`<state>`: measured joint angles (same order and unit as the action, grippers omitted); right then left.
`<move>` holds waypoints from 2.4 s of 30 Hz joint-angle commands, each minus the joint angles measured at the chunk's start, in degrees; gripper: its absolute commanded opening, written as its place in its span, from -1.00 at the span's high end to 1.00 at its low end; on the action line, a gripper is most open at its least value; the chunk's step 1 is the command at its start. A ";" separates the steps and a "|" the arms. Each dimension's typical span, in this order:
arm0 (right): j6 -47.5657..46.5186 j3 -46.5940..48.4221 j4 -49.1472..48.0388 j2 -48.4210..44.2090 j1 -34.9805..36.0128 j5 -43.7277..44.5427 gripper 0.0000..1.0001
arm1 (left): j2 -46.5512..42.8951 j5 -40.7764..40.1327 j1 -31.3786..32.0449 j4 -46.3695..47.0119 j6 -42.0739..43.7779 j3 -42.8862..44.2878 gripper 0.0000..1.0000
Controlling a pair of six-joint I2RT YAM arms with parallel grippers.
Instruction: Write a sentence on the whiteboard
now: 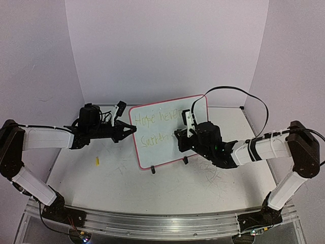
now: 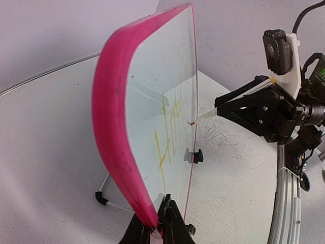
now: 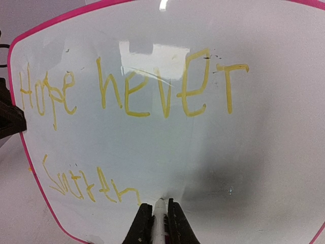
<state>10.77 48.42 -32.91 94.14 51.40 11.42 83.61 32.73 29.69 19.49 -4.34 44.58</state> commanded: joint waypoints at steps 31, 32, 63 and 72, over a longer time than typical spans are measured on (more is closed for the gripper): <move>0.21 1.44 1.64 2.61 0.80 0.09 1.00 | 0.57 -6.90 -0.34 -3.21 6.95 0.77 1.00; 0.21 1.31 1.70 2.56 0.80 0.23 1.00 | 0.59 -6.90 -0.34 -3.21 6.95 0.77 1.00; -2.46 3.01 1.22 0.40 -1.77 4.26 1.00 | 0.93 -7.00 -0.34 -3.23 7.04 0.76 1.00; -3.40 6.13 -0.27 1.87 -2.45 4.17 1.00 | 0.54 -7.10 -0.33 -3.26 7.22 0.68 1.00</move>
<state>8.94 50.98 -31.36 95.79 51.06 11.22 83.64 31.40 29.63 18.95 -4.94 44.58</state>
